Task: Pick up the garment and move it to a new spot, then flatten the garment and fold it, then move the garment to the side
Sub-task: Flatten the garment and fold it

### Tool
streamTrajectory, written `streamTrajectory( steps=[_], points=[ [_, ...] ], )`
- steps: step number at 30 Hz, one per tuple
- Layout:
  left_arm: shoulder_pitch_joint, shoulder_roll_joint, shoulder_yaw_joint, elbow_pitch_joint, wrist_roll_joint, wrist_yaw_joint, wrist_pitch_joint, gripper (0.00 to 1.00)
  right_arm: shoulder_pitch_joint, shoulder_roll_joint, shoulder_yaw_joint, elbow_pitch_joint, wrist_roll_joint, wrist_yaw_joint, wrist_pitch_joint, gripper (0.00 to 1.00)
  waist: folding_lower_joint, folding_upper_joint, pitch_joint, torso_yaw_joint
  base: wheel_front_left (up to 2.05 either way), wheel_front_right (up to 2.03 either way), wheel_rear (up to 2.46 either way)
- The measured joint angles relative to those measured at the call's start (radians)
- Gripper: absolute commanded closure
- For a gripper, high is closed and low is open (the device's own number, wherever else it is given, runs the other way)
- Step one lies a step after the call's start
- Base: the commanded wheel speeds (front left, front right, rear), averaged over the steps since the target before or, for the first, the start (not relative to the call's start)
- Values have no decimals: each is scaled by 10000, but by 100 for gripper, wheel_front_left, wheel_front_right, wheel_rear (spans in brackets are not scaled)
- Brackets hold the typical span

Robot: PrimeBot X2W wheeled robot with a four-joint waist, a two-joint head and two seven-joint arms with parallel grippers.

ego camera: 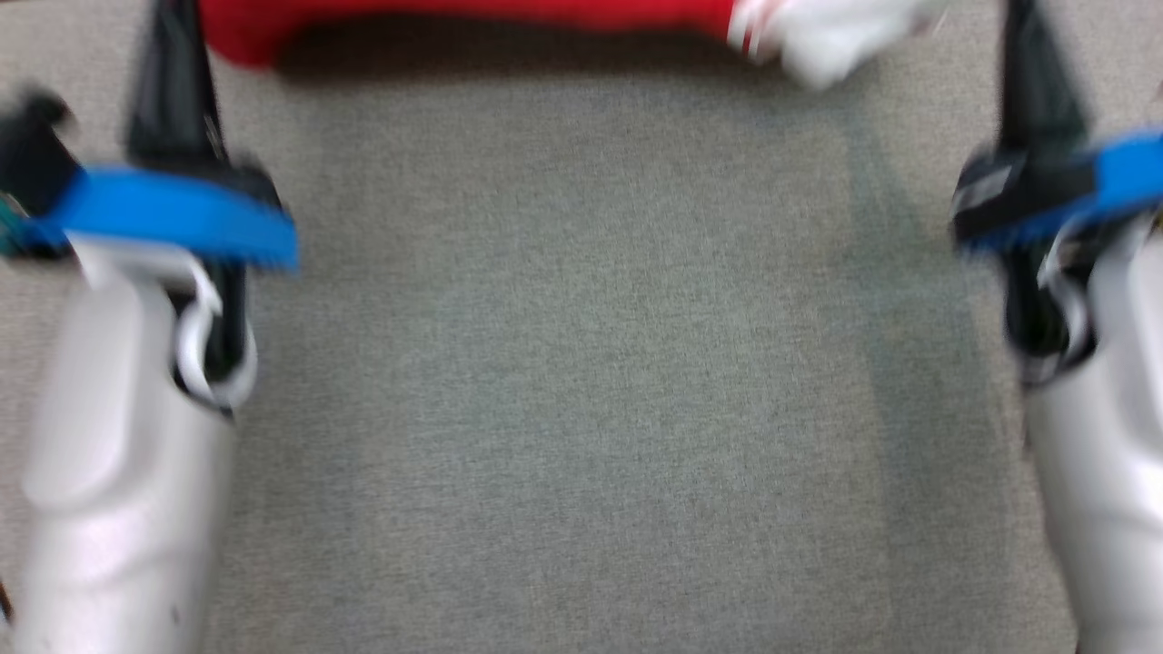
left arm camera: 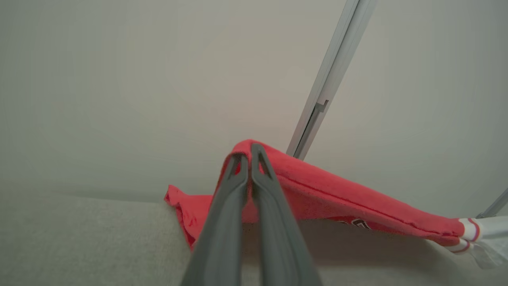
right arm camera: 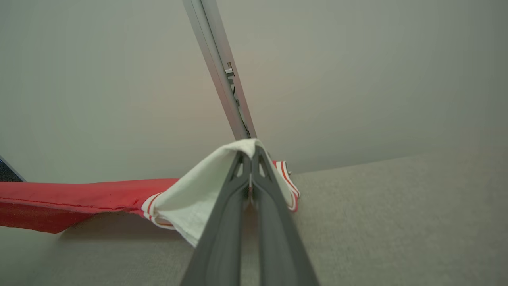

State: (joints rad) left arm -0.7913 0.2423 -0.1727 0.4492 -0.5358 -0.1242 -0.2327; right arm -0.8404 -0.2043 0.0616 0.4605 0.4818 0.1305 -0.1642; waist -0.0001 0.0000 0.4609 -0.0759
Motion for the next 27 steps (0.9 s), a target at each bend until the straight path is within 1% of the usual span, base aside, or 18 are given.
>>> streamTrajectory(
  steps=[3, 6, 9, 11, 12, 15, 17, 19, 23, 25, 27],
  points=[
    [1483, -148, -25, 554, -173, -2, -161, 100, 1793, 228, -92, 50, 648, 0, 635, 100, 1, 0, -417, 85, 0, 0, 0],
    [2807, -199, -355, 1043, -236, -4, -155, 100, 3315, 334, -374, -311, 1034, 0, 1413, 100, 0, 0, -966, 198, 0, 0, 0],
    [3922, -178, -796, 1177, -426, -46, 240, 100, 4748, 395, -731, -1126, 1080, 2, 2332, 100, -2, 0, -1552, 285, 0, 0, 0],
    [4532, -77, -940, 1003, -631, -48, 489, 100, 5672, 454, -1145, -1887, 782, 2, 2909, 100, -2, 0, -1902, 306, 0, 0, 0],
    [4817, -52, -917, 844, -821, -48, 610, 100, 6095, 589, -1367, -2309, 640, 2, 3273, 100, -3, 1, -2066, 307, 0, 0, 0],
    [5797, 119, -780, 81, -1294, -42, 1037, 100, 7253, 1047, -1987, -3753, 286, 2, 4351, 100, -3, 0, -2473, 250, 0, 0, 0],
    [6472, 265, -681, -614, -1536, 65, 1407, 100, 7871, 1273, -2295, -4826, 132, 2, 5041, 100, -3, 0, -2667, 187, 0, 0, 0],
    [7136, 426, -612, -1473, -1739, 286, 1799, 100, 8472, 1413, -2489, -5917, 58, 2, 5845, 100, -3, 0, -2797, 120, 0, 0, 0],
    [8369, 830, -550, -3108, -1990, 744, 2708, 100, 9777, 1526, -3045, -7545, -25, 2, 7388, 100, -2, 0, -2853, 102, 0, 0, 0],
    [8959, 1170, -640, -3764, -1820, 1089, 3198, 100, 10341, 1532, -3419, -8017, 100, 2, 7919, 100, -1, 0, -2817, 115, 0, 0, 0],
    [9500, 1302, -640, -4397, -1858, 1379, 3555, 100, 10868, 1544, -3695, -8330, 224, 2, 8326, 100, -2, 0, -2745, 122, 0, 0, 0]
  ],
)
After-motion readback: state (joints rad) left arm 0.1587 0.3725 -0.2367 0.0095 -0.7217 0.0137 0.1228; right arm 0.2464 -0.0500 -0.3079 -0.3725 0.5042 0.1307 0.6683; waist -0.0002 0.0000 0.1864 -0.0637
